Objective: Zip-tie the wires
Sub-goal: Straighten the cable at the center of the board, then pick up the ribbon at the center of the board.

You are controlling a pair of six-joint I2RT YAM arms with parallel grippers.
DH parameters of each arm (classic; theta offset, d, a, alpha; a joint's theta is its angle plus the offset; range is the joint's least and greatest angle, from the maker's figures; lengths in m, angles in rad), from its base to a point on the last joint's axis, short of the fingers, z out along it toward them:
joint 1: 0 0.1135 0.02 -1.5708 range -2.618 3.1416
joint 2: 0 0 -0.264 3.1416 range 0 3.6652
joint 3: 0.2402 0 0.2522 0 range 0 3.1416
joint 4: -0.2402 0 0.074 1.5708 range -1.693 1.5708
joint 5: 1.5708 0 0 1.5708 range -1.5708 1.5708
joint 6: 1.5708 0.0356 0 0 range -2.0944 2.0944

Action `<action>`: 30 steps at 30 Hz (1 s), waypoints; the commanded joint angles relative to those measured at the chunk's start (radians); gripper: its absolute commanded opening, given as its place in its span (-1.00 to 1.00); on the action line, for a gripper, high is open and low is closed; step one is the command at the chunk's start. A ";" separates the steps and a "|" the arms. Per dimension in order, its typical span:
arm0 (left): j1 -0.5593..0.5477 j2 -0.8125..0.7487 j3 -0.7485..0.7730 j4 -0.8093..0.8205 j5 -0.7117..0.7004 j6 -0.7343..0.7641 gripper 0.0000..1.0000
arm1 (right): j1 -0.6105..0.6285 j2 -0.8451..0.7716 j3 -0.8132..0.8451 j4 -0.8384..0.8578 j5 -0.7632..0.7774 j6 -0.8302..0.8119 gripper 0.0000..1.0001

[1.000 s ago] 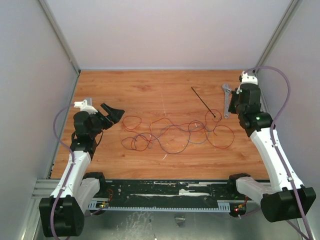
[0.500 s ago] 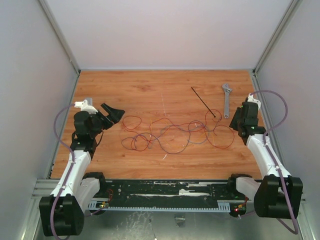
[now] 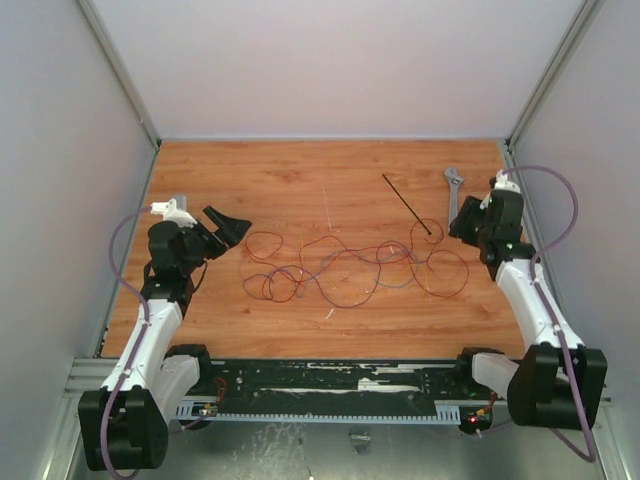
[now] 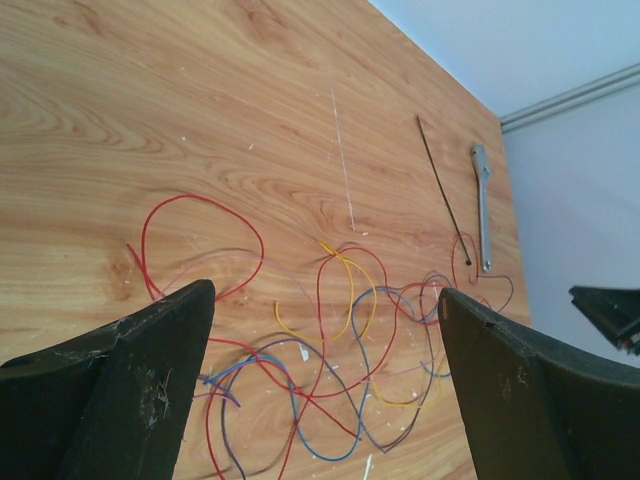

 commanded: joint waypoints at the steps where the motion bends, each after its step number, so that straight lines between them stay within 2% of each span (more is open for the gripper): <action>1: -0.008 -0.014 0.034 0.026 0.029 -0.013 0.97 | 0.008 0.133 0.129 0.081 -0.158 0.027 0.06; 7: -0.008 -0.058 0.026 0.027 0.049 -0.037 0.97 | 0.043 0.386 0.304 0.096 -0.149 -0.029 0.03; 14: -0.008 -0.073 0.007 0.026 0.057 -0.045 0.97 | 0.098 0.627 0.508 -0.019 -0.128 -0.107 -0.18; 22: -0.008 -0.066 0.002 0.032 0.061 -0.036 0.97 | 0.148 0.666 0.431 -0.016 -0.078 -0.108 -0.25; 30: -0.007 -0.070 -0.016 0.044 0.067 -0.039 0.97 | 0.151 0.666 0.348 -0.026 0.049 -0.099 -0.27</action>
